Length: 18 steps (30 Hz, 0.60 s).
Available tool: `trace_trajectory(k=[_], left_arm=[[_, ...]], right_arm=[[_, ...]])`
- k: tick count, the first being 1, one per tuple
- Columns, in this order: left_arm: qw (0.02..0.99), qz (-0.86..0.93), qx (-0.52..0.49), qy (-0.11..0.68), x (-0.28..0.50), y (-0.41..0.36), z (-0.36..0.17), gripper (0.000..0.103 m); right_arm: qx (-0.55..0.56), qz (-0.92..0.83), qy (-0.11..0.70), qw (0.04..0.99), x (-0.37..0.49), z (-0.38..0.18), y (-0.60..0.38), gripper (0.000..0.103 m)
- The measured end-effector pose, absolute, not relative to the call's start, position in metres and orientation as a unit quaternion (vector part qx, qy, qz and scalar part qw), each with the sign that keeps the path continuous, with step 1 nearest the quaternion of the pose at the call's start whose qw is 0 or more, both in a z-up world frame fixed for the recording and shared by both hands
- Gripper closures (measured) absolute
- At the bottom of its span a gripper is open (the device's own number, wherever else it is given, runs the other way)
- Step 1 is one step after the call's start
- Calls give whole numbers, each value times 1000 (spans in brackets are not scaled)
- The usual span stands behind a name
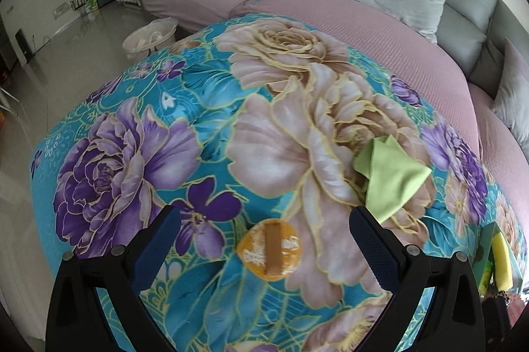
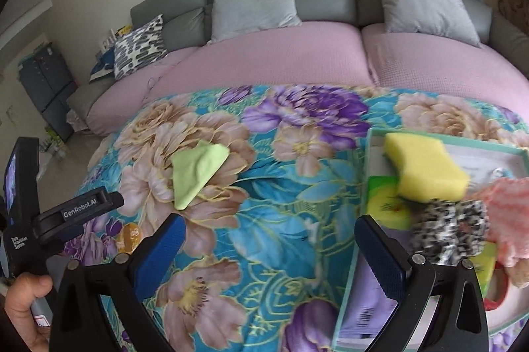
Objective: Organize soft objects
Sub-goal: 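Grasp the orange round puff with the left tool while the right tool grasps the green cloth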
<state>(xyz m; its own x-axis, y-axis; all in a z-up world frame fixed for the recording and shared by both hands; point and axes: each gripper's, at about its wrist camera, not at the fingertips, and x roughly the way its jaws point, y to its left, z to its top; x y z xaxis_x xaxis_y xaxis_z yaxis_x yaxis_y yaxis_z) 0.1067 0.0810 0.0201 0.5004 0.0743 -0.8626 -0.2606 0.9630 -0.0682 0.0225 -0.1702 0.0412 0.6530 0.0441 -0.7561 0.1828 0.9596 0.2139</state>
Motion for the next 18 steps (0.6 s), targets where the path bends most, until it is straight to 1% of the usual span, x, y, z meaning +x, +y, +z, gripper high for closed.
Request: trace_trajectory(k=[7, 11, 18], left_arm=[[853, 102, -105, 501, 110, 92, 3, 1], [832, 89, -102, 539, 116, 90, -17, 1], [814, 80, -75, 570, 121, 81, -34, 1]], right_arm=[[104, -13, 438, 893, 39, 19, -137, 0], [92, -9, 446, 890, 45, 8, -127, 0], [87, -9, 452, 888, 50, -3, -121, 0]])
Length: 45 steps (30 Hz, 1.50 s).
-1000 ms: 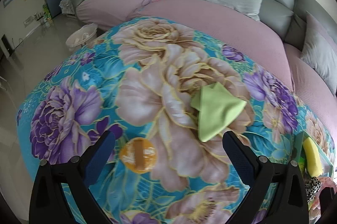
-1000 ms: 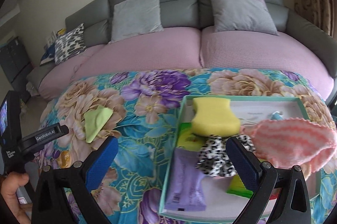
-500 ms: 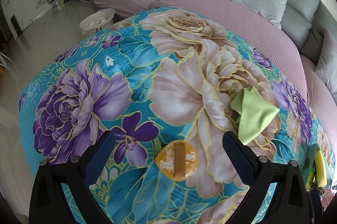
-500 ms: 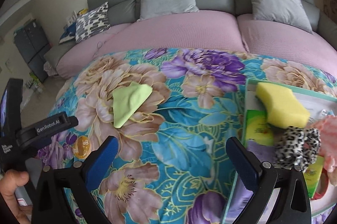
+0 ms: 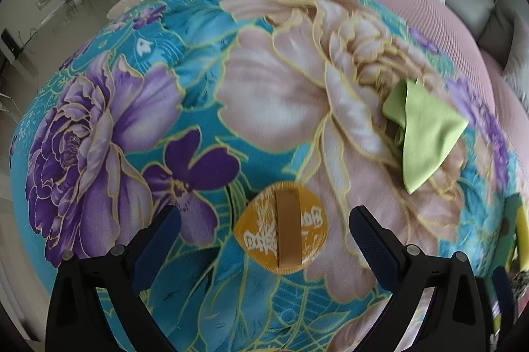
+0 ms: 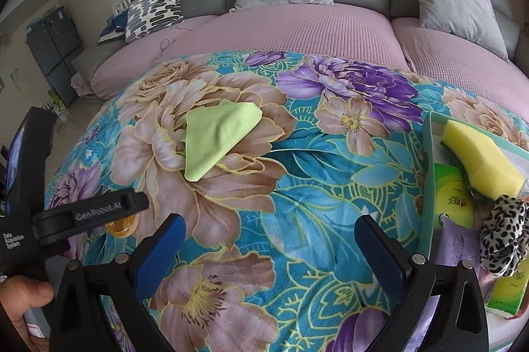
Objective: Organize soft objects
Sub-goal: 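Grasp the orange round puff with the left tool while the right tool grasps the green cloth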
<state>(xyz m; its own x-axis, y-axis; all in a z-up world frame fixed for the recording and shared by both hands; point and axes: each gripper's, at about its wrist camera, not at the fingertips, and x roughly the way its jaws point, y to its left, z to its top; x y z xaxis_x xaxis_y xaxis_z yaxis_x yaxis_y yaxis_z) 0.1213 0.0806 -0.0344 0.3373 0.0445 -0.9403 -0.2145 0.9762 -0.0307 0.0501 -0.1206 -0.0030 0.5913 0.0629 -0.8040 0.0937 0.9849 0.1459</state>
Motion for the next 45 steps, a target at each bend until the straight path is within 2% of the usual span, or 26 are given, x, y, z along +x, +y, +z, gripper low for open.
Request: trace_trajectory(k=[12, 17, 24, 29, 45], left_arm=[[815, 66, -41, 574, 119, 61, -46, 4], [817, 53, -32, 573, 120, 44, -44, 15], [823, 47, -27, 566, 116, 31, -42, 38], [824, 55, -32, 563, 119, 39, -34, 49], [816, 20, -51, 575, 108, 60, -30, 50]], right_arm=[[93, -5, 445, 891, 51, -5, -120, 0], [100, -6, 447, 889, 51, -5, -123, 0], [113, -5, 448, 887, 50, -7, -128, 0], [125, -6, 447, 886, 49, -6, -133, 0], [129, -3, 449, 884, 49, -8, -133, 0]])
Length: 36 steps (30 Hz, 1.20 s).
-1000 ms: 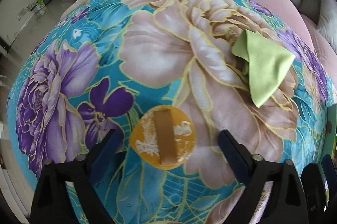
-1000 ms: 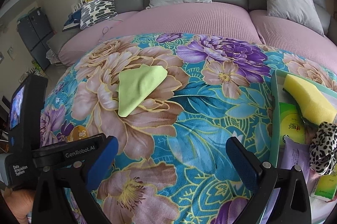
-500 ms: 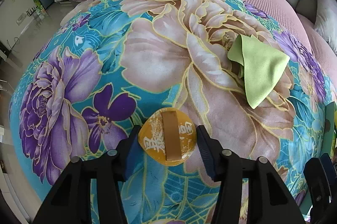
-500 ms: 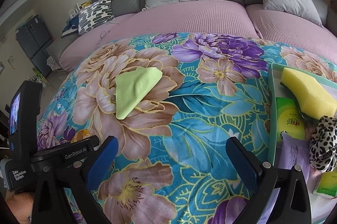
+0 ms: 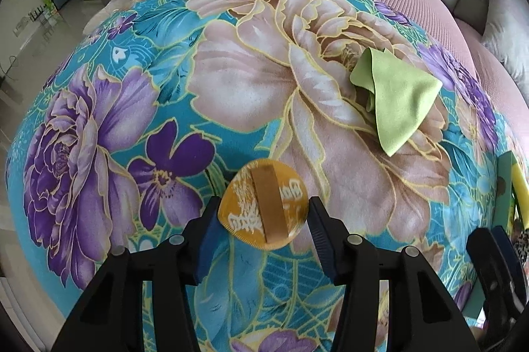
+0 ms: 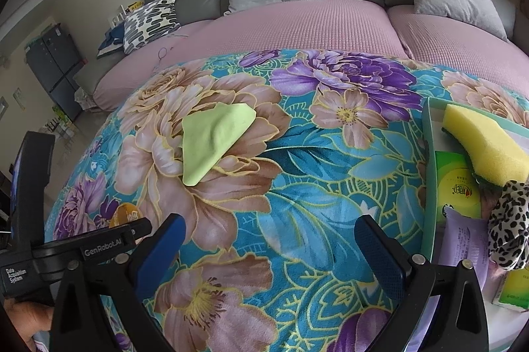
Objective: Organize soft objects
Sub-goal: 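Grasp the orange round puff with the left tool while the right tool grasps the green cloth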
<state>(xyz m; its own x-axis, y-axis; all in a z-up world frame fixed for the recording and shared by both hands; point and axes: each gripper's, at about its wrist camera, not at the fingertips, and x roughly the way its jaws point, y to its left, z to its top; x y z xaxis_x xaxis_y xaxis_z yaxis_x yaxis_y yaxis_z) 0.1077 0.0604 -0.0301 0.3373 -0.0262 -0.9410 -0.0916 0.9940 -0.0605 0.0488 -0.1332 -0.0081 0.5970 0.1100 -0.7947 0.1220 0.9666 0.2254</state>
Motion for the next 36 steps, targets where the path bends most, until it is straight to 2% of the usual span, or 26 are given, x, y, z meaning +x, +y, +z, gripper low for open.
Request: trace_trajectory(k=[15, 27, 32, 36], left_arm=[[832, 8, -93, 546, 109, 71, -27, 51], [856, 26, -115, 503, 129, 79, -21, 53], [857, 30, -127, 498, 138, 77, -24, 53], [858, 33, -135, 494, 140, 78, -24, 53]], right_arm=[[105, 7, 453, 885, 59, -10, -120, 0], [109, 34, 459, 881, 109, -17, -108, 0], [133, 54, 457, 878, 130, -19, -109, 9], [149, 77, 458, 873, 143, -22, -105, 22]])
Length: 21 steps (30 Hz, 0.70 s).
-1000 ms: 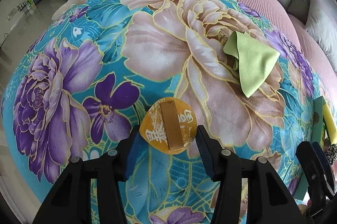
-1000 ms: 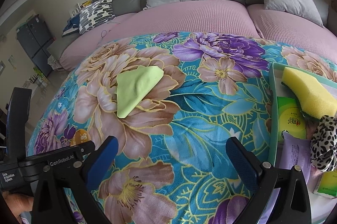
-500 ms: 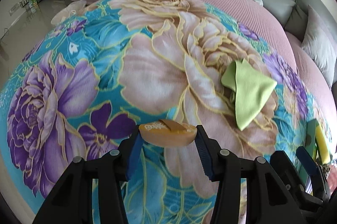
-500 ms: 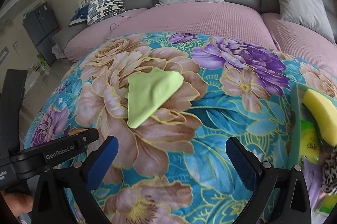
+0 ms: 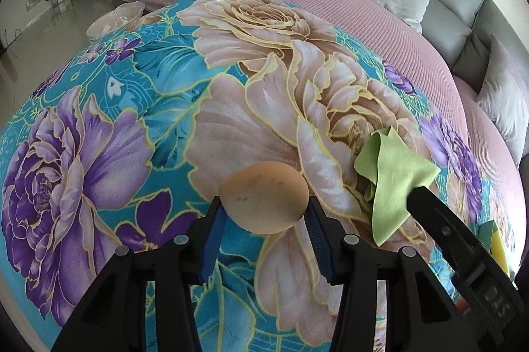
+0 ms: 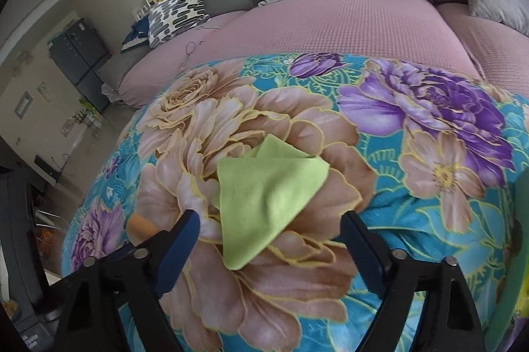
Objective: Organize soft objects
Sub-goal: 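Grasp the orange round puff with the left tool while the right tool grasps the green cloth, then carry the orange puff and green cloth over the white tray with both tools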
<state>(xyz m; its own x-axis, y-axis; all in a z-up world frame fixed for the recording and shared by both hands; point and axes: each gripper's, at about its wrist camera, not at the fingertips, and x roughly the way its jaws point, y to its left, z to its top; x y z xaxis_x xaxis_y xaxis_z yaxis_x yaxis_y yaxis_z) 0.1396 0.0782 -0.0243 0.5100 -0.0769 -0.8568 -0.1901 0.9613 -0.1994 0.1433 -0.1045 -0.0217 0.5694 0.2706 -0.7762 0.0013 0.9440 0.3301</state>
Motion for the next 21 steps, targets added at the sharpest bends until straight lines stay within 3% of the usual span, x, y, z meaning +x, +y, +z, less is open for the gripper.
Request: trace_trajectory(k=[2, 5, 7, 10, 13, 21], left_arm=[[857, 32, -140, 494, 139, 80, -24, 53], [857, 31, -137, 496, 139, 79, -24, 53], [857, 27, -137, 496, 139, 78, -24, 53], [857, 25, -135, 497, 139, 77, -24, 53], [857, 19, -132, 498, 138, 75, -23, 53], [862, 5, -124, 491, 135, 74, -12, 53]], right_arm=[[151, 88, 461, 870, 149, -24, -100, 30], [149, 93, 470, 865, 155, -30, -95, 51], [148, 94, 476, 862, 157, -34, -93, 70], [146, 87, 477, 862, 156, -38, -93, 87], [157, 84, 476, 861, 154, -38, -99, 95], [169, 89, 458, 868, 139, -27, -108, 98]])
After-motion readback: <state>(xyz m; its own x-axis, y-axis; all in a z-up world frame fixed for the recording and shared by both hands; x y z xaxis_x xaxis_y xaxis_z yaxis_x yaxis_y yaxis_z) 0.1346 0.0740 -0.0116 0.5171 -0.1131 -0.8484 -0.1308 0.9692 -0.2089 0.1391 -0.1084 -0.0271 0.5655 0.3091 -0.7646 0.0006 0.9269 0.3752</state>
